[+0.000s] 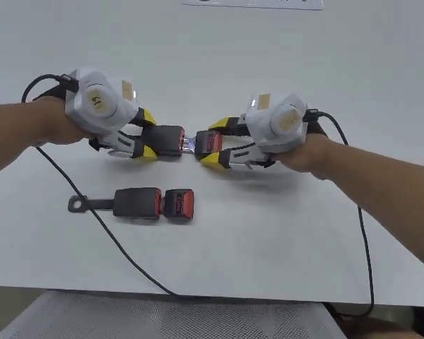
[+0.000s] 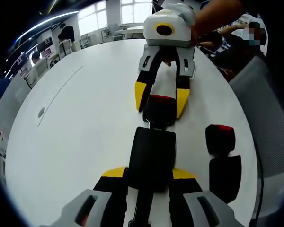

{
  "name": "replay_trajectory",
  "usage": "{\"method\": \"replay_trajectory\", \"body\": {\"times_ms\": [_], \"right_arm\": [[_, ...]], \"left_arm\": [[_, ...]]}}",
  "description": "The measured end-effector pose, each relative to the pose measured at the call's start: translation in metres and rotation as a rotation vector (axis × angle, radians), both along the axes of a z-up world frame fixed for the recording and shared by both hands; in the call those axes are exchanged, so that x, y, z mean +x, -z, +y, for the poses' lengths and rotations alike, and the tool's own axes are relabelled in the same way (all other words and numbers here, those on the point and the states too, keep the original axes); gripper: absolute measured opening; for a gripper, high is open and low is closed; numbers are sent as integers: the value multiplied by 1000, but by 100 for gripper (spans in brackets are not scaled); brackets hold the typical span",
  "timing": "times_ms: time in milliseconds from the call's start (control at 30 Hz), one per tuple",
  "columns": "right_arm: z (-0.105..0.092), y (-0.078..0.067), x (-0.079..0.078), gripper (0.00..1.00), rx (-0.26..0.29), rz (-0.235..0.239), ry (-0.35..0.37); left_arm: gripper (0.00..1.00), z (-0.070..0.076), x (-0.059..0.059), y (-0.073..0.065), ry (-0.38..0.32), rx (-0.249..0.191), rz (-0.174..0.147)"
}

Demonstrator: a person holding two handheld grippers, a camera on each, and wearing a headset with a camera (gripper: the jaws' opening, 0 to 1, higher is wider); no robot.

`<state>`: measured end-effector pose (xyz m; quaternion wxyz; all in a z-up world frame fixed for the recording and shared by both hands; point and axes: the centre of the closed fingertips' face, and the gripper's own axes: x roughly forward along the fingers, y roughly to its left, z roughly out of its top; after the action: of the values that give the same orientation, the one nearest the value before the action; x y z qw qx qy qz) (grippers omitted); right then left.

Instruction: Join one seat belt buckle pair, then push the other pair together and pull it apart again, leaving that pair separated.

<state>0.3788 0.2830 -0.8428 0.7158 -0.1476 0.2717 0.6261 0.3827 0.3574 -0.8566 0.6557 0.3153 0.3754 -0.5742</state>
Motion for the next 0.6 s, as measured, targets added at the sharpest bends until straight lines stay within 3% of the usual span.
{"method": "replay_trajectory", "body": {"times_ms": [300, 600], "right_arm": [[17, 5, 6, 36, -3, 3, 9], [34, 8, 7, 36, -26, -2, -20]], "left_arm": [[34, 1, 0, 1, -3, -6, 5], [33, 2, 0, 1, 38, 9, 7]]}}
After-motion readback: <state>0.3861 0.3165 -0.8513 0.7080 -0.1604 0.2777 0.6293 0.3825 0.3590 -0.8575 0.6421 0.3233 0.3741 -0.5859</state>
